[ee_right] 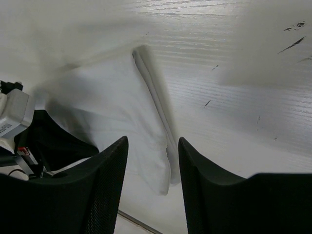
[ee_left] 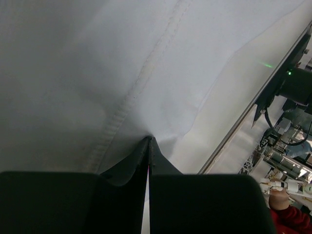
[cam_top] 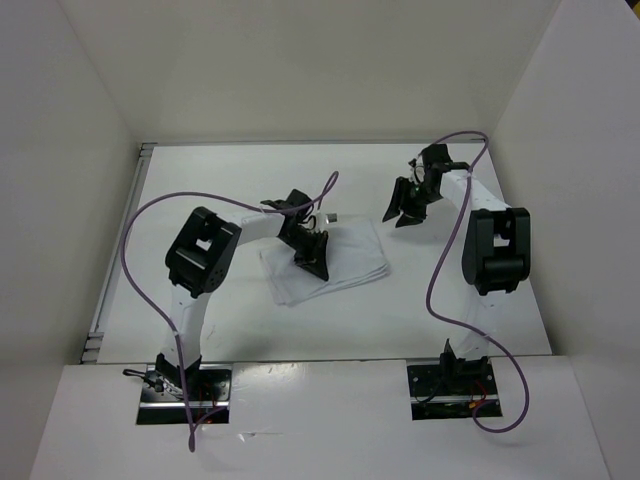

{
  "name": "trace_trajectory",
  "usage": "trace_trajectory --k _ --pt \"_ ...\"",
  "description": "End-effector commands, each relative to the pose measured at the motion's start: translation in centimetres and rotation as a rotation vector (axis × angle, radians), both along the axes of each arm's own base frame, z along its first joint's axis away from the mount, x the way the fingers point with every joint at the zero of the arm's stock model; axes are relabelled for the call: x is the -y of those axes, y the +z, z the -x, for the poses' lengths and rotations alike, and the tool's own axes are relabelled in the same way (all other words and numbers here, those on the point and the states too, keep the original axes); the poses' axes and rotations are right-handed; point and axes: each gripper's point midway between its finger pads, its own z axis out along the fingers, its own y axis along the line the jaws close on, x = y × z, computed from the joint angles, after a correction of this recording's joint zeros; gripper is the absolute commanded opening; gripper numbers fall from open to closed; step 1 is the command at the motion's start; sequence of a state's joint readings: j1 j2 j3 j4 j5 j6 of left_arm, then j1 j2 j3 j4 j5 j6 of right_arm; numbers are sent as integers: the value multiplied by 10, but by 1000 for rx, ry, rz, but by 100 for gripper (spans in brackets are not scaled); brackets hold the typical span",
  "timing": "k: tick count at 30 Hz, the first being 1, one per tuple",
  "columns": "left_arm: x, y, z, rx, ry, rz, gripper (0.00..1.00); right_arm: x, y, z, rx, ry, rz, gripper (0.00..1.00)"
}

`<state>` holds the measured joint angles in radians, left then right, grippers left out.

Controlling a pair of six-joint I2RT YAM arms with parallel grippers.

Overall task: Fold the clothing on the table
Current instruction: Fold the skirt

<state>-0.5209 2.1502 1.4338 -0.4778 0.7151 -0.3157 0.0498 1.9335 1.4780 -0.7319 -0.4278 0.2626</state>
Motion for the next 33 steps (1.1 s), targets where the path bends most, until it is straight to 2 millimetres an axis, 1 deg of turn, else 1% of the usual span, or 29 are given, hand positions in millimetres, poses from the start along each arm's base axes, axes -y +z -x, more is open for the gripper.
trace_trajectory --k 1,2,3,5,6,7,8,11,12,13,14,16,17,18,20,21,25,26,27,28,29,30,31,32,33 --pt "-19 -23 27 -27 -47 -107 8 -1 -12 -1 -6 16 -10 51" --pt "-17 -17 31 -16 -55 -101 8 1 -18 -4 -7 12 0 51" --pt "-16 -13 28 0 -55 -92 8 1 -23 -3 -21 12 0 51" --pt "-16 -8 30 2 -46 -88 8 -1 -34 -1 -52 16 -10 51" --pt "-16 -8 30 3 -46 -88 8 -3 -32 -2 -42 21 -25 51" --pt "-16 -8 30 3 -46 -88 8 -3 -41 2 -68 21 -24 51" --pt "-16 -8 30 -3 -40 -89 8 -6 -43 3 -78 27 -41 51" --pt "-14 -5 27 4 -39 -85 8 -13 -49 15 -105 51 -87 50" --pt "-14 -5 27 4 -39 -84 8 -18 -54 24 -128 65 -99 50" --pt "-14 -5 27 4 -39 -84 8 -23 -54 30 -134 77 -98 50" --pt "-13 -3 25 12 -39 -80 8 -23 -56 31 -135 77 -98 50" --pt "-12 -3 25 6 -32 -81 8 -25 -65 43 -165 84 -96 50" --pt "-11 -1 22 14 -32 -77 8 -30 -67 47 -169 98 -106 49" --pt "-11 -1 22 14 -32 -77 8 -30 -73 55 -193 96 -105 49" --pt "-11 -1 22 14 -32 -77 8 -38 -77 65 -209 119 -111 46" --pt "-11 -1 22 14 -32 -77 8 -37 -82 73 -232 118 -110 46" --pt "-10 -3 21 13 -32 -77 8 -53 -88 94 -274 163 -141 34" --pt "-9 -2 19 22 -32 -72 8 -57 -90 100 -282 176 -150 28" --pt "-8 -2 19 22 -32 -72 8 -58 -91 101 -292 178 -163 25" --pt "-7 -2 17 23 -24 -69 8 -63 -96 108 -305 201 -176 22" --pt "-7 -2 17 23 -23 -69 8 -68 -94 111 -307 217 -189 11" --pt "-7 -2 17 23 -23 -69 8 -68 -97 112 -318 216 -189 4" --pt "-6 -1 18 18 -26 -61 8 -72 -95 113 -321 227 -187 0" --pt "-6 -1 18 18 -26 -61 8 -70 -97 113 -320 225 -175 0" --pt "-6 -1 18 18 -26 -61 8 -70 -93 108 -298 225 -167 0"
